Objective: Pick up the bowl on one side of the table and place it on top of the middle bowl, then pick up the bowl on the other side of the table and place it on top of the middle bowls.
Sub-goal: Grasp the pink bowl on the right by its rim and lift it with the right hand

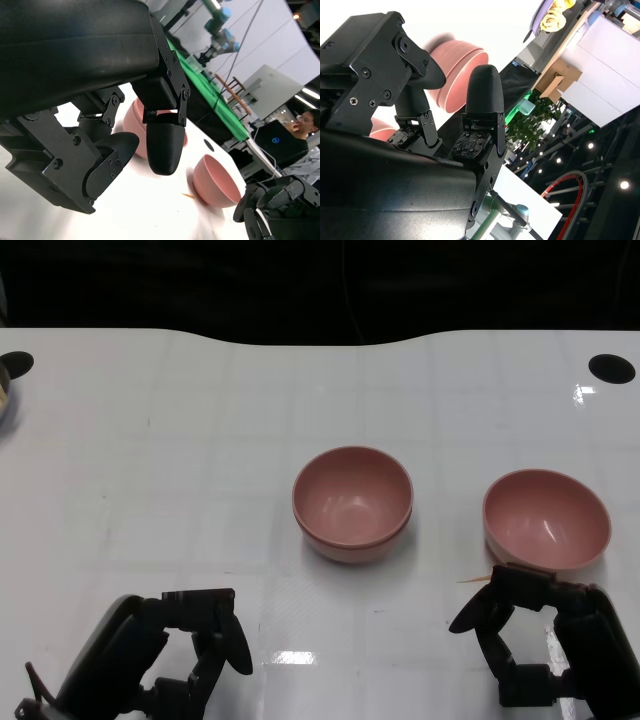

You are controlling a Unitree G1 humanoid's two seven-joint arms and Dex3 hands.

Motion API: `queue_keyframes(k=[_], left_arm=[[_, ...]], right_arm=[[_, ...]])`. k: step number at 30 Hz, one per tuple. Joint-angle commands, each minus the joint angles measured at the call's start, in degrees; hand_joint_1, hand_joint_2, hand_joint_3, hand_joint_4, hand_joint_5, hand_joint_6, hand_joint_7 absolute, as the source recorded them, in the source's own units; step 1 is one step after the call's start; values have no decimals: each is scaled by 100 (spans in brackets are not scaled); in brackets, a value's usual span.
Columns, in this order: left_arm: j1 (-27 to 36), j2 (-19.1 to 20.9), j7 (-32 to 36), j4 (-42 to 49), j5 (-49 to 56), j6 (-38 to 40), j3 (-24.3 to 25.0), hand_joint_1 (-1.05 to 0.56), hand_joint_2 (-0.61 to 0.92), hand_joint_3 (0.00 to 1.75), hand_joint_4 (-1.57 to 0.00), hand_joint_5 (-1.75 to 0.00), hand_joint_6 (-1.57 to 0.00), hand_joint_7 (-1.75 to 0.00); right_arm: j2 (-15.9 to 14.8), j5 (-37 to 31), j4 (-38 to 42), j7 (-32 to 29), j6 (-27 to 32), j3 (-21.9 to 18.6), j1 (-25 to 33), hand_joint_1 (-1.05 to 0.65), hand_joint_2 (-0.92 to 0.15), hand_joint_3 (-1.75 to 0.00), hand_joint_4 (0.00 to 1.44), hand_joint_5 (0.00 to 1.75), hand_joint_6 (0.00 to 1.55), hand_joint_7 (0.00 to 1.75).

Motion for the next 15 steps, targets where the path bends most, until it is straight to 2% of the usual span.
queue_keyframes(k=[1, 3, 4, 6, 7, 9, 10, 12, 15], left_arm=[[-7, -70, -209, 185, -149, -13, 185, 0, 31, 152, -89, -172, -88, -147], [-34, -128, -311, 248, -173, -4, 244, 0, 31, 152, -88, -173, -87, -148], [-40, -149, -360, 256, -175, 15, 274, -1, 32, 152, -88, -174, -86, -149], [-40, -190, -444, 254, -168, 41, 334, 0, 32, 152, -87, -175, -86, -149], [-50, -213, -476, 276, -169, 15, 363, 0, 32, 152, -87, -175, -85, -149], [-61, -250, -528, 306, -170, -22, 411, 1, 33, 151, -87, -175, -85, -149], [-59, -257, -549, 286, -144, 8, 431, 1, 33, 151, -87, -175, -85, -149], [-50, -276, -589, 250, -104, 56, 468, -2, 33, 151, -87, -175, -85, -149], [-48, -317, -654, 246, -96, 52, 510, -2, 33, 150, -87, -175, -84, -149]], right_arm=[[-185, -157, -364, -86, 218, -170, 82, 2, -33, -125, 65, 132, 69, 91], [-244, -294, -836, 97, 808, -212, 211, -2, -35, -119, 54, 122, 59, 82], [-267, -397, -1107, 186, 1150, -235, 281, -8, -39, -104, 44, 115, 50, 71], [-300, -522, -1474, 284, 1592, -245, 369, -14, -46, -86, 33, 110, 42, 59], [-332, -599, -1644, 312, 1783, -264, 381, -15, -48, -83, 31, 110, 41, 57], [-374, -678, -1864, 342, 2040, -267, 406, -17, -58, -57, 22, 107, 35, 49], [-394, -805, -2093, 408, 2344, -297, 437, -17, -60, -53, 21, 107, 34, 47], [-418, -945, -2396, 492, 2752, -308, 489, -25, -74, -23, 12, 103, 28, 41], [-479, -1285, -2925, 771, 3596, -304, 583, -35, -82, -6, 6, 94, 23, 35]])
